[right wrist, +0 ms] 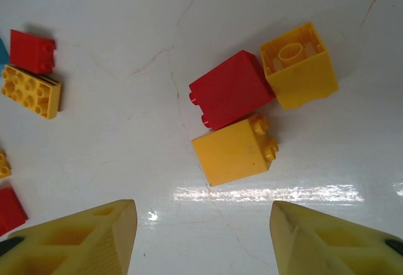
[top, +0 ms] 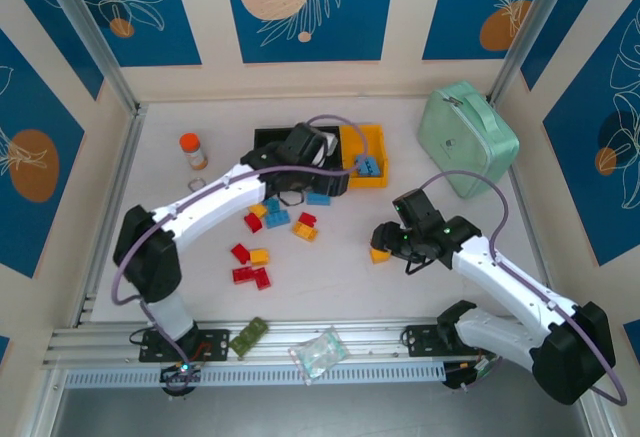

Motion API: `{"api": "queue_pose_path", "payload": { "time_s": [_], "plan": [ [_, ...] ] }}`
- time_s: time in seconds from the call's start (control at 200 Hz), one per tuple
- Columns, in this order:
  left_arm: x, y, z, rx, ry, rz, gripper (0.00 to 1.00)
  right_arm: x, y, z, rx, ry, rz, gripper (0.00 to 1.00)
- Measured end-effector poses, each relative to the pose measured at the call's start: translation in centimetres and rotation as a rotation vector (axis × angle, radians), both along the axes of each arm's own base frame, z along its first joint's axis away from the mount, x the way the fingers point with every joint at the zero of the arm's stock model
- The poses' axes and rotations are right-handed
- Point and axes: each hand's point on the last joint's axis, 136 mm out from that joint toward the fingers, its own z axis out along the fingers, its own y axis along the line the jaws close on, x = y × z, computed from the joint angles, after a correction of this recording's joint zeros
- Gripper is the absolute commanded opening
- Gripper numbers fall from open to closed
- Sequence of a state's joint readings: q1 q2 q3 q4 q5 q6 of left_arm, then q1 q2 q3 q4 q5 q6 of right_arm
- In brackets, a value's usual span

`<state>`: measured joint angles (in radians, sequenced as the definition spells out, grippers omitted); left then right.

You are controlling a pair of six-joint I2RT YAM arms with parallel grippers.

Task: Sort the legos into containers by color
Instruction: Pick up the lego from the bottom-center of the table.

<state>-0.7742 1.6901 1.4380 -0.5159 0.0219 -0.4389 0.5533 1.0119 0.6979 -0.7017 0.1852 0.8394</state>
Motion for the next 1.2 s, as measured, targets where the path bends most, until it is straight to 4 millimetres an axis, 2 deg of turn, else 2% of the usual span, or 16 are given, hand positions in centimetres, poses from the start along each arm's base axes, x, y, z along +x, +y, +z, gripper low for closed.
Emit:
{"api": "queue_pose_path", "payload": {
  "time_s": [0.2,0.43,0.555,0.695,0.87,1.025,1.201],
  "plan": [
    [-4.2,4.3,-4.5,0.049,0.076,0.031,0.75,-0.4,0.1,-1.5,-0.054,0.051,0.012,0.65],
    [-7.3,7.5,-6.4,0.027,0.11,0.096,0.75,0.0,0.4,-4.5,-0.145,0.111,0.046,0.65],
    [-7.9,8.4,-6.8,0.013,0.112,0.127,0.76,0.2,0.4,-6.3,-0.21,0.142,0.075,0.65],
    [-8.4,9.3,-7.2,0.013,0.117,0.154,0.76,1.2,1.1,-7.0,-0.251,0.134,0.113,0.64],
    [-8.7,9.8,-7.6,0.019,0.122,0.178,0.76,1.9,2.1,-7.5,-0.285,0.124,0.161,0.54],
    [-8.6,10.0,-7.8,0.021,0.123,0.188,0.76,1.6,3.5,-7.5,-0.3,0.112,0.212,0.43],
    [-8.8,10.3,-8.1,0.029,0.121,0.197,0.76,1.1,5.0,-7.0,-0.3,0.103,0.261,0.38]
  ]
}}
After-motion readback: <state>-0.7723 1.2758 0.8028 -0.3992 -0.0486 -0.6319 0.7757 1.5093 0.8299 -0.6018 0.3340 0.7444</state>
